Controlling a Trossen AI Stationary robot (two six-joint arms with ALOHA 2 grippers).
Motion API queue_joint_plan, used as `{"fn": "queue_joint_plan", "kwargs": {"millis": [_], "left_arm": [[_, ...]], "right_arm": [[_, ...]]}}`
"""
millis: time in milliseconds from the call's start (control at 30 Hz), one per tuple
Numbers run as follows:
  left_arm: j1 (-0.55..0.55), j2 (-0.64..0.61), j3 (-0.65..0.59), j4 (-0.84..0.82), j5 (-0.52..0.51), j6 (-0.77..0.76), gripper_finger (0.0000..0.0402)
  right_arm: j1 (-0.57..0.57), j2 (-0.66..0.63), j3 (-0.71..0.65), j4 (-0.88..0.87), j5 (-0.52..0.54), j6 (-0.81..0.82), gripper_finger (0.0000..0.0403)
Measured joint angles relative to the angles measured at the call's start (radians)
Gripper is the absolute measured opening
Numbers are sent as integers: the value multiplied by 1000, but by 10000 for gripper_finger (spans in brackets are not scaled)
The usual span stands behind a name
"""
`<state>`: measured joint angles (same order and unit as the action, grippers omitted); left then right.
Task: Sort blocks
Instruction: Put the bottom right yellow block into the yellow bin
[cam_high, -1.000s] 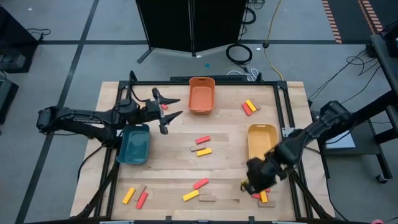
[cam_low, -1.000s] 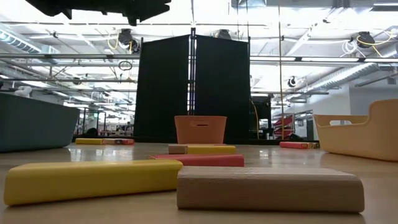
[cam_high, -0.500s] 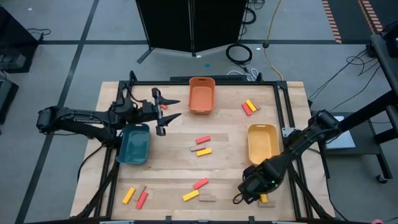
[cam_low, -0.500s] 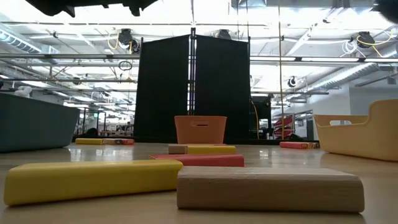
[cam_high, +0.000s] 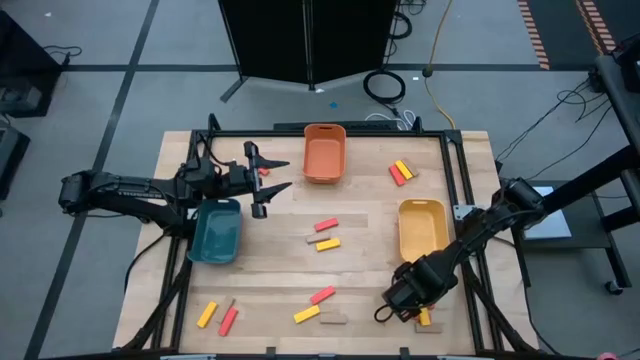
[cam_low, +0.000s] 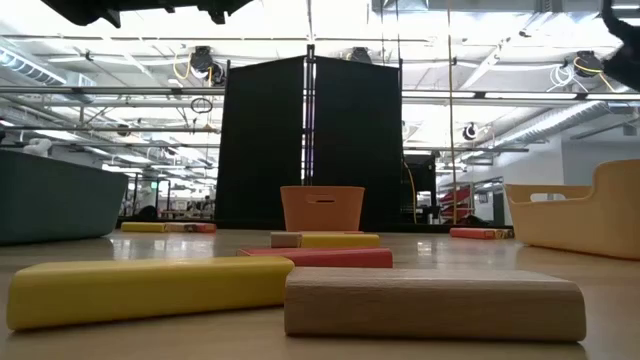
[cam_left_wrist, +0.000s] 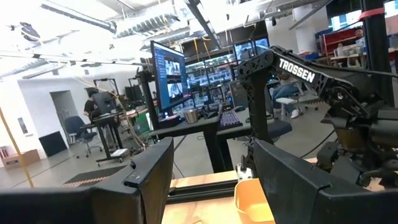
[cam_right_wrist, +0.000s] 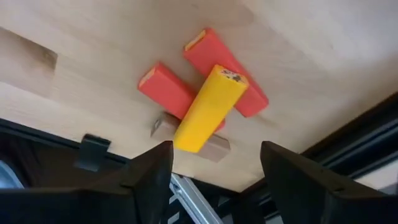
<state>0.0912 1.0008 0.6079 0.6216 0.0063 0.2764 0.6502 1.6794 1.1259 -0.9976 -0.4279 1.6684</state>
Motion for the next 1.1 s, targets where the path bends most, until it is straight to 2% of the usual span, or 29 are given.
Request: {"fn": "queue_joint_plan", "kwargs": {"millis": [300,433,733,1100], "left_arm": [[0,0,0,-3,0,-5,221],[0,0,0,-12,0,-6,221],[0,0,0,-28,0,-6,221],[0,0,0,-29,-1,-9,221]], "right_arm": [[33,-2,-61,68,53,25,231],[70,-2,-89,117,68,90,231],[135,-2,-103,166,207,260,231],[179,4,-103,184,266,366,226]]}}
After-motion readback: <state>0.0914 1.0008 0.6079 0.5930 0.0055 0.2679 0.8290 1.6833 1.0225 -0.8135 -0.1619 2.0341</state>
